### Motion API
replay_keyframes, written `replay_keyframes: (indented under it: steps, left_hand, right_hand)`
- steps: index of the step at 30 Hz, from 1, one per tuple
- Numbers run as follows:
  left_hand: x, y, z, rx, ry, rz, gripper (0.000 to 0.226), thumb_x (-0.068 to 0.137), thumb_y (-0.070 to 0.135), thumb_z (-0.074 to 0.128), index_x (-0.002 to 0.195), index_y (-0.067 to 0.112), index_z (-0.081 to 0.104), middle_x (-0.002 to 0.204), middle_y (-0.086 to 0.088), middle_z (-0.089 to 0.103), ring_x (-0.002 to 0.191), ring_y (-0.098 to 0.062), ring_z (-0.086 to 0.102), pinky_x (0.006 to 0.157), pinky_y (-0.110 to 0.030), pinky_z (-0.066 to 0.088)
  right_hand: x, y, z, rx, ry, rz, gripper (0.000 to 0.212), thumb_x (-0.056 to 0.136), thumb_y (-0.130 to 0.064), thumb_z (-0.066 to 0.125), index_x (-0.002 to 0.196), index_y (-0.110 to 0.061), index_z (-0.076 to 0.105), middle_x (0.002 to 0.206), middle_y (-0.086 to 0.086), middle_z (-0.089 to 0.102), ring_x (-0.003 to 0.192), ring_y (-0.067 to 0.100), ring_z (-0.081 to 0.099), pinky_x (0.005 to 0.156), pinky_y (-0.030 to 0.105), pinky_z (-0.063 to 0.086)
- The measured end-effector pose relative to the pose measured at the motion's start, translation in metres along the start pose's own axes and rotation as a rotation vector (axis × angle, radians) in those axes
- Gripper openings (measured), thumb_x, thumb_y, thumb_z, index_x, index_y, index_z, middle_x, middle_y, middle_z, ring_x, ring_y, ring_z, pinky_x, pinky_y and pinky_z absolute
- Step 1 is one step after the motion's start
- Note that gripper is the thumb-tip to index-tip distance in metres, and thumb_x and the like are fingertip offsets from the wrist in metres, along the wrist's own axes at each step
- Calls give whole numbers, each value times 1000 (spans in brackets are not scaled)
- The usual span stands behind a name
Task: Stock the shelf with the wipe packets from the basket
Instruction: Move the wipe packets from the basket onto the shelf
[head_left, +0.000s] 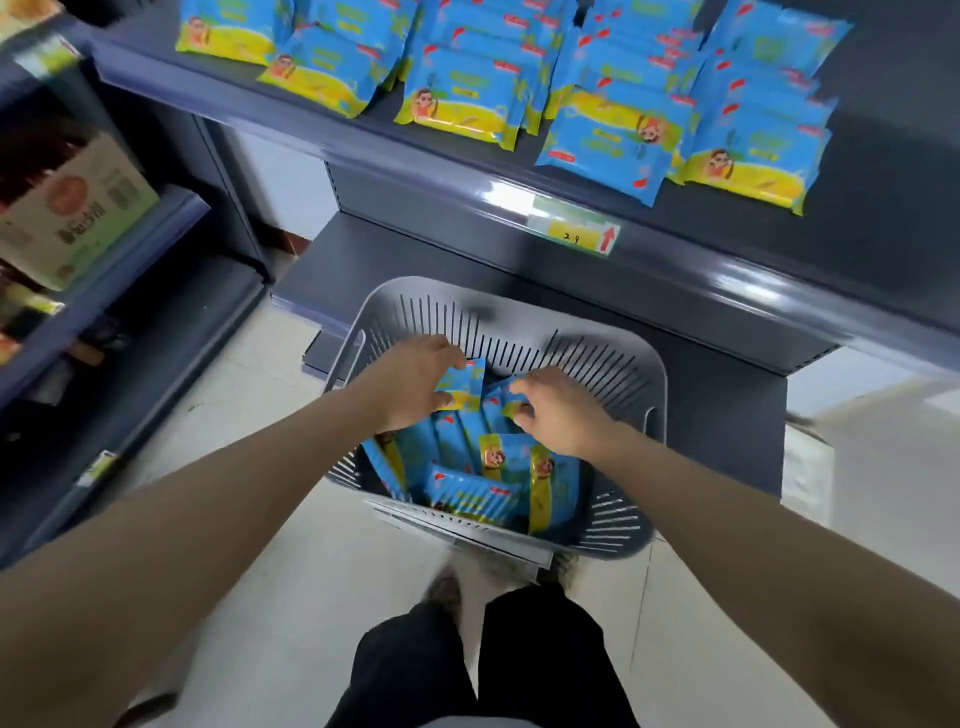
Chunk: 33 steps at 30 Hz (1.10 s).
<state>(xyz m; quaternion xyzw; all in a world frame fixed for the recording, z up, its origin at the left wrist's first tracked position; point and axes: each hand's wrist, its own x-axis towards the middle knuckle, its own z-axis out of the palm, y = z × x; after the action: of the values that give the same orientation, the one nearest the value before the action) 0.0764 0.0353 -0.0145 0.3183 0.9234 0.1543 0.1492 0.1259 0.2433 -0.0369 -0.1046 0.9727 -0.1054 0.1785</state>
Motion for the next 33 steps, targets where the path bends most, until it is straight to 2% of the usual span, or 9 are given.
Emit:
replay_keyframes:
  steps: [2, 5, 11, 19, 21, 24, 27, 31, 33]
  left_hand:
    - [-3, -7, 20, 0, -76, -30, 41, 83, 22, 67, 120, 11, 53, 120, -10, 53, 108, -29, 52, 93, -38, 41]
    - [-4, -10, 46, -40, -193, -74, 35, 84, 22, 65, 117, 14, 54, 116, -7, 54, 106, -27, 53, 90, -39, 43]
    - [6, -16, 70, -79, -228, -92, 34, 86, 22, 64, 117, 14, 54, 114, -7, 55, 104, -24, 52, 88, -39, 44]
    - [44, -45, 64, 22, -184, -186, 42, 87, 27, 62, 123, 10, 51, 122, -13, 51, 108, -31, 51, 90, -39, 43]
    - [56, -50, 65, 21, -181, -214, 44, 87, 24, 62, 126, 10, 48, 128, -12, 48, 113, -31, 49, 91, -37, 42]
    - [73, -58, 72, 56, -190, -222, 46, 86, 22, 61, 128, 9, 46, 132, -14, 46, 118, -32, 47, 94, -38, 42]
    - [86, -65, 84, 94, -236, -235, 58, 86, 28, 61, 136, 8, 40, 138, -16, 40, 124, -34, 41, 100, -42, 39]
    - [94, -75, 101, 39, -319, -268, 78, 83, 47, 61, 144, 9, 28, 148, -13, 29, 132, -34, 32, 106, -45, 33]
    - [98, -80, 106, 18, -350, -262, 85, 81, 49, 63, 145, 9, 24, 150, -12, 27, 133, -33, 30, 108, -45, 31]
  right_hand:
    - [4, 4, 27, 3, -144, 50, 20, 87, -21, 59, 99, -6, 53, 99, 9, 55, 94, 27, 53, 76, 36, 45]
    - [11, 8, 53, 15, -281, 143, 32, 86, -18, 63, 112, -3, 53, 108, 14, 59, 94, 29, 59, 79, 42, 52]
    - [27, 14, 71, -76, -330, 233, 31, 83, -23, 66, 108, -6, 59, 105, 8, 56, 102, 27, 55, 83, 37, 46]
    - [40, 10, 5, 111, -343, 178, 17, 79, -11, 62, 79, -9, 45, 77, 6, 44, 59, 15, 40, 45, 27, 26]
    - [40, 12, -14, 181, -301, 190, 17, 81, -9, 58, 95, -7, 49, 89, 12, 52, 62, 19, 47, 48, 26, 34]
    - [36, 18, -26, 226, -208, 213, 17, 82, -1, 53, 99, -5, 50, 90, 13, 52, 76, 25, 52, 57, 29, 37]
    - [33, 29, -24, 224, -115, 270, 35, 84, 0, 50, 118, -5, 55, 117, 14, 58, 107, 30, 53, 82, 29, 42]
    - [35, 34, -22, 151, -57, 270, 11, 84, -13, 59, 90, -5, 61, 113, 19, 62, 106, 32, 54, 78, 29, 37]
    - [35, 34, -22, 159, -17, 277, 16, 81, -15, 61, 88, -1, 62, 104, 20, 63, 98, 33, 56, 70, 29, 34]
